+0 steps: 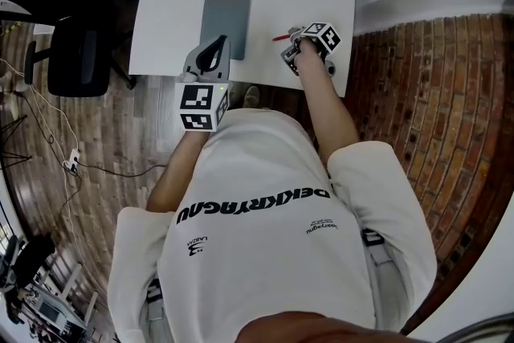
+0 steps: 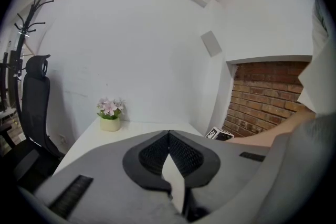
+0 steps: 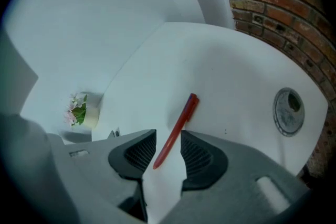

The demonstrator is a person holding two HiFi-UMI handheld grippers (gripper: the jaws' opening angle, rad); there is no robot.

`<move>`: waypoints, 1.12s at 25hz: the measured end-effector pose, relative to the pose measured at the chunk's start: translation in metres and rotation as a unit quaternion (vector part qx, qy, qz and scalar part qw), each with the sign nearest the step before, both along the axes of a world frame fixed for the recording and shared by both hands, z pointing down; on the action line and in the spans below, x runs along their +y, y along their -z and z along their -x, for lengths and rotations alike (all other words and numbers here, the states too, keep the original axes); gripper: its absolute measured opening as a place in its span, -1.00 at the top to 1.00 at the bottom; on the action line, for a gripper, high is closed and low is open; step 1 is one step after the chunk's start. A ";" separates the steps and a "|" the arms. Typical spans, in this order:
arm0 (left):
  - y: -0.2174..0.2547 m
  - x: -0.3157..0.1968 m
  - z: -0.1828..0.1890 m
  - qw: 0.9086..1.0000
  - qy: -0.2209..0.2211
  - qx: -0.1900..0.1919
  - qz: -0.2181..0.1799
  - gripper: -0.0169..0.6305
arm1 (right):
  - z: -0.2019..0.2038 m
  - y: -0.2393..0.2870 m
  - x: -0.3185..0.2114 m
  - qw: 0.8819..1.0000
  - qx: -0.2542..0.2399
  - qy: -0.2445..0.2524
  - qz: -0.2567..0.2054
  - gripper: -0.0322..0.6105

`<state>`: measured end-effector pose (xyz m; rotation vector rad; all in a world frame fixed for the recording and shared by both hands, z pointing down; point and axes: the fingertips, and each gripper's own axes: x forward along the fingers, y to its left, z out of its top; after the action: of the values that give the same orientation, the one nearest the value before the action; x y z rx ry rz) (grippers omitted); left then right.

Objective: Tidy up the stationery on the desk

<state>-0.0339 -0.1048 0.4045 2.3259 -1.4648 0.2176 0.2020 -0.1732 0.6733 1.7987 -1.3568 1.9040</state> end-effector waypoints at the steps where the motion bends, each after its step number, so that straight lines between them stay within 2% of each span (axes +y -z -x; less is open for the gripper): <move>1: -0.001 0.000 0.002 1.000 0.002 0.002 0.002 0.95 | -0.001 -0.002 -0.001 1.000 0.005 -0.001 0.006 0.46; 7: -0.006 -0.007 0.013 1.000 0.017 0.014 0.011 0.95 | 0.001 -0.014 -0.010 0.998 0.036 0.009 0.049 0.48; 9: -0.005 -0.009 0.016 0.999 0.027 0.023 0.006 0.95 | -0.001 -0.017 -0.010 0.995 0.060 0.022 0.073 0.60; 15: -0.003 -0.013 0.024 0.999 0.032 0.040 0.002 0.95 | 0.004 -0.018 -0.009 0.982 0.128 0.096 0.104 0.62; 17: -0.005 -0.013 0.023 0.999 0.030 0.042 0.006 0.95 | 0.005 -0.018 -0.012 0.979 0.138 0.105 0.103 0.65; 19: -0.006 -0.012 0.022 0.999 0.029 0.042 0.007 0.95 | 0.006 -0.015 -0.012 0.979 0.140 0.108 0.101 0.76; 22: -0.007 -0.011 0.023 0.999 0.027 0.042 0.008 0.95 | 0.008 -0.013 -0.016 0.980 0.138 0.115 0.090 0.76; 25: -0.007 -0.009 0.025 0.999 0.028 0.040 0.009 0.95 | 0.007 -0.007 -0.022 0.981 0.134 0.127 0.066 0.76; 28: -0.007 -0.008 0.025 0.999 0.031 0.038 0.010 0.95 | 0.006 0.002 -0.030 0.977 0.140 0.161 0.029 0.76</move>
<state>-0.0590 -0.1129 0.4116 2.2443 -1.4870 0.1254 0.1960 -0.2029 0.6713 1.6268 -1.3759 1.4510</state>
